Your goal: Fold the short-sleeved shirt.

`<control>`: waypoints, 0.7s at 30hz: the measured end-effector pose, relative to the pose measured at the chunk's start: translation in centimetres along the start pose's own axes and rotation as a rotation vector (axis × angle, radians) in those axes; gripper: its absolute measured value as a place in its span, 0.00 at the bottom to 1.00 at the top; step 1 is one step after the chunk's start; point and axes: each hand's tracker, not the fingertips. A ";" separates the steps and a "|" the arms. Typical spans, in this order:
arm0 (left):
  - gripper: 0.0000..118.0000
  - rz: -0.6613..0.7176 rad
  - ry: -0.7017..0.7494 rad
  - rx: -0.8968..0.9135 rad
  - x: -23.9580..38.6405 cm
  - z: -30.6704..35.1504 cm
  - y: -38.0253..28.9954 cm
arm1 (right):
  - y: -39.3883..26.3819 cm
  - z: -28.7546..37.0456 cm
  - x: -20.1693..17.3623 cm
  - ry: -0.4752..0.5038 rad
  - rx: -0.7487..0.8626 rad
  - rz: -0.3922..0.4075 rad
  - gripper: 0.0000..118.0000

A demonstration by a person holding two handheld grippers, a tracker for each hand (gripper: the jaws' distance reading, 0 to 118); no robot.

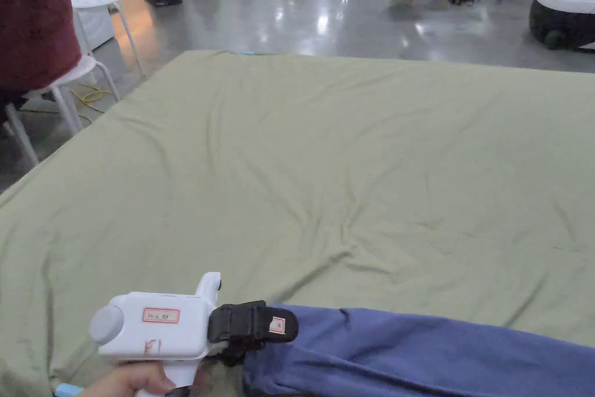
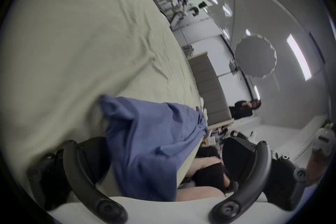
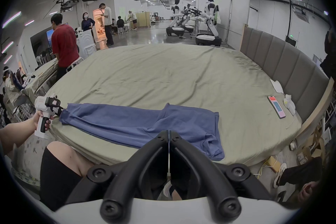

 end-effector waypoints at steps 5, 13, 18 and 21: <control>0.98 -0.036 0.017 -0.073 1.2 -2.4 2.0 | 0.5 -0.4 -1.2 0.035 -0.006 -0.021 0.02; 0.02 -0.075 0.170 -0.123 2.2 -2.9 1.4 | 1.1 -0.8 -4.0 0.107 -0.012 0.014 0.02; 0.02 -0.035 0.200 -0.086 4.0 -0.1 3.4 | 1.5 1.1 -5.2 0.168 0.013 0.047 0.02; 0.02 -0.025 0.332 -0.105 4.3 1.6 4.1 | 1.7 2.5 -5.5 0.206 0.038 0.065 0.02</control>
